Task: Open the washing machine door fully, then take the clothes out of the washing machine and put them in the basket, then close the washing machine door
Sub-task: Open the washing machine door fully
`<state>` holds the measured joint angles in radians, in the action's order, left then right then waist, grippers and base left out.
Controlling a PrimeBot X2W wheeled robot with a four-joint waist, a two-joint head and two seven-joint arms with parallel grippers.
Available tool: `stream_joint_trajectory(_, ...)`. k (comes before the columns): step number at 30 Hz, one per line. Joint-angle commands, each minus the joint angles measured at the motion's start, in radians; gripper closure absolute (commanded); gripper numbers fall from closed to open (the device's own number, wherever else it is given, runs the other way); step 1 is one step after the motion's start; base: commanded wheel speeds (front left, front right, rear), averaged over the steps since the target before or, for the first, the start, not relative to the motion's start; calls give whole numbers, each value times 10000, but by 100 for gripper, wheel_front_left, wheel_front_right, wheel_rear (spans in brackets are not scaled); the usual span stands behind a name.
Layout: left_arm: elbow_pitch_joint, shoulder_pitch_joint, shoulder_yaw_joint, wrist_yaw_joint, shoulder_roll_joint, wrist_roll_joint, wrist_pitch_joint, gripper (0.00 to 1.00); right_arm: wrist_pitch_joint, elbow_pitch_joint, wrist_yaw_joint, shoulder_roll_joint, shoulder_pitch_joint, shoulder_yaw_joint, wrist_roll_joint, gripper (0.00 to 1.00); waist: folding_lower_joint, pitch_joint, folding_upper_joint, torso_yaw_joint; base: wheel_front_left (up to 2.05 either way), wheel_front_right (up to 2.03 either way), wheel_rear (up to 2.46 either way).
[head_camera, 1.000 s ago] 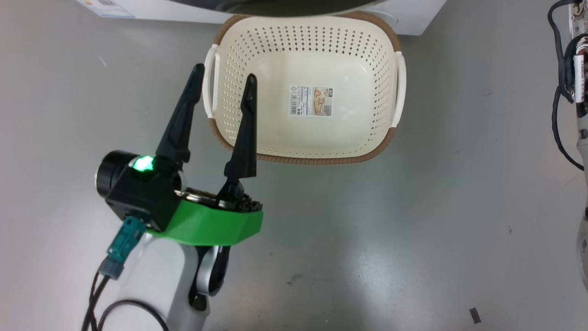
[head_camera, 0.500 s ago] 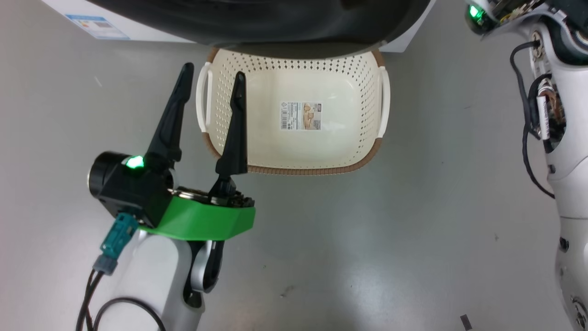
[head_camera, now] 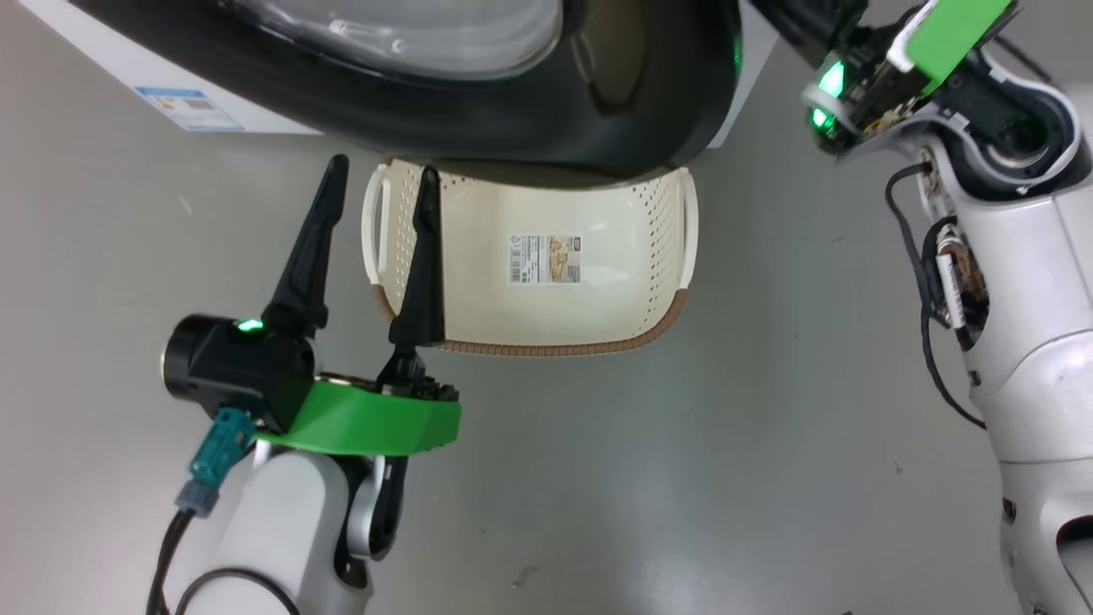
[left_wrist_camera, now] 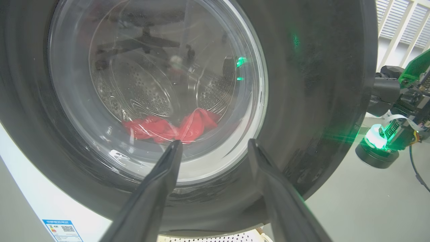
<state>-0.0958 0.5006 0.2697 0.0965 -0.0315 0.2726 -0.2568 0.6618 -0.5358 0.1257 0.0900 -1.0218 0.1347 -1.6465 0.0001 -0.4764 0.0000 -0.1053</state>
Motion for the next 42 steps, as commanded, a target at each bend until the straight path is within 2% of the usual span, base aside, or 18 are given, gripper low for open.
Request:
stream_joint_trajectory(1,178,-217,-354,17,-187,-12,-49,0,99,352,50,-290,209,186,-114,100,-1,144,0,87,0,0,0)
stream_joint_trajectory(18,-110,-521,-521,59,-187,166,-49,0,-20,426,50,-377,872,778,-465,100,-1,587,0,148,0,0,0)
stream_joint_trajectory(21,-113,-553,-532,49,-187,187,-49,0,-294,395,50,-379,888,885,-237,100,-1,610,0,154,0,0,0)
stream_joint_trajectory(25,34,-576,-566,-95,-187,310,-49,0,-1388,698,50,-98,913,1199,1073,100,-1,579,0,166,0,0,0)
stream_joint_trajectory(26,55,-581,-579,-113,-187,315,-49,0,-1768,861,50,27,956,1362,1587,62,-1,570,0,170,0,0,0)
stream_joint_trajectory(27,71,-586,-589,-126,-187,326,-49,0,-2149,1026,50,156,1025,1548,2108,47,-1,564,0,172,0,0,0)
stream_joint_trajectory(29,79,-605,-610,-136,-187,361,-49,0,-2962,1314,50,375,1223,1866,3035,1,-1,576,0,180,0,0,0)
stream_joint_trajectory(35,287,-681,-726,-191,-187,522,-49,0,-5424,1781,50,994,1791,2548,5285,0,-1,649,0,253,0,0,0)
stream_joint_trajectory(39,461,-807,-836,-188,-187,517,-49,0,-7174,1524,50,1467,1986,3075,7470,0,-1,735,0,348,0,0,0)
stream_joint_trajectory(42,537,-903,-900,-166,-187,517,-49,0,-8391,992,50,1530,2112,2966,9216,0,-1,794,0,408,0,0,0)
